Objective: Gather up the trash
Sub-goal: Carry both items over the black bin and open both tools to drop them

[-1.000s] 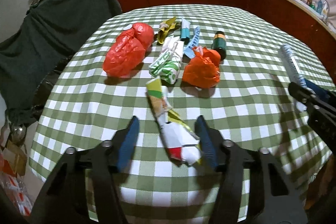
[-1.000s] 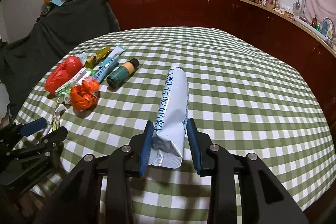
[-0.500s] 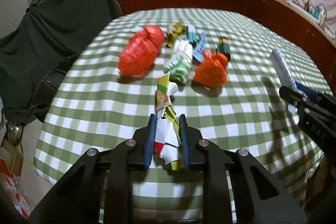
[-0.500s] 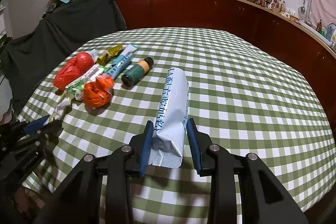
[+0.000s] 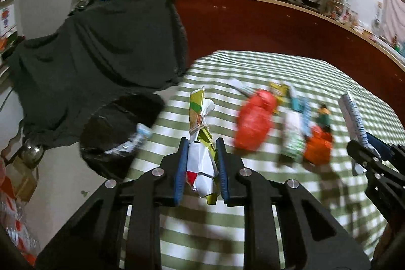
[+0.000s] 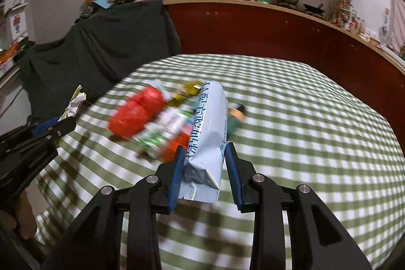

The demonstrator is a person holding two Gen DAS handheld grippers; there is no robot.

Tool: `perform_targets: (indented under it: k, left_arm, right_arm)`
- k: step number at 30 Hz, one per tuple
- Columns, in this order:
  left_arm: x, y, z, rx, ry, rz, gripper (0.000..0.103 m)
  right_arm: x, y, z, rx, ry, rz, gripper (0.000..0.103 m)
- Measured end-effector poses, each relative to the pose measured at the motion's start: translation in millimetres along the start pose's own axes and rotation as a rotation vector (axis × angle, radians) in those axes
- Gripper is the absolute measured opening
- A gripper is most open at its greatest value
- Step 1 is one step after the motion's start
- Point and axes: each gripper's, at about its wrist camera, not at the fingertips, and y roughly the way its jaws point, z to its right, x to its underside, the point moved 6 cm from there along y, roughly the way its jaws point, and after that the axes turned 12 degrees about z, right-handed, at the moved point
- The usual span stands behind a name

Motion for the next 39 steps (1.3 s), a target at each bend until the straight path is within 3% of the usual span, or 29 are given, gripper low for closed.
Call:
perform_targets:
  k: [10, 14, 22, 31, 35, 39]
  left_arm:
    - [-17.5, 21.2, -105.0, -0.166, 0.011, 0.006, 0.022]
    - [-17.2, 36.0, -138.5, -0.199, 0.004, -0.017, 0.022]
    - [-11.5, 73.3, -177.8, -0.201, 0.005, -0.057, 0.022]
    - [-5.0, 105.6, -195.5, -0.185, 0.001, -0.085, 0.023]
    - [1.0, 118.5, -198.7, -0.162, 0.006, -0.105, 0.030]
    - [4.3, 123.5, -204.5, -0.171, -0.013, -0.107, 0.041]
  right_arm:
    - [-39.6, 40.5, -100.1, -0.161, -0.041, 0.057, 0.034]
    - [-50.3, 60.1, -142.4, -0.223, -0.071, 0.053, 0.034]
    - [-57.7, 101.6, -207.4, -0.305, -0.120, -0.008, 0.034]
    - [-49.8, 134.8, -242.0, -0.319, -0.162, -0.083, 0.035]
    - [-46.5, 149.0, -252.9, -0.314, -0.145, -0.128, 0.045]
    - [-49.0, 149.5, -254.8, -0.302, -0.133, -0.122, 0.046]
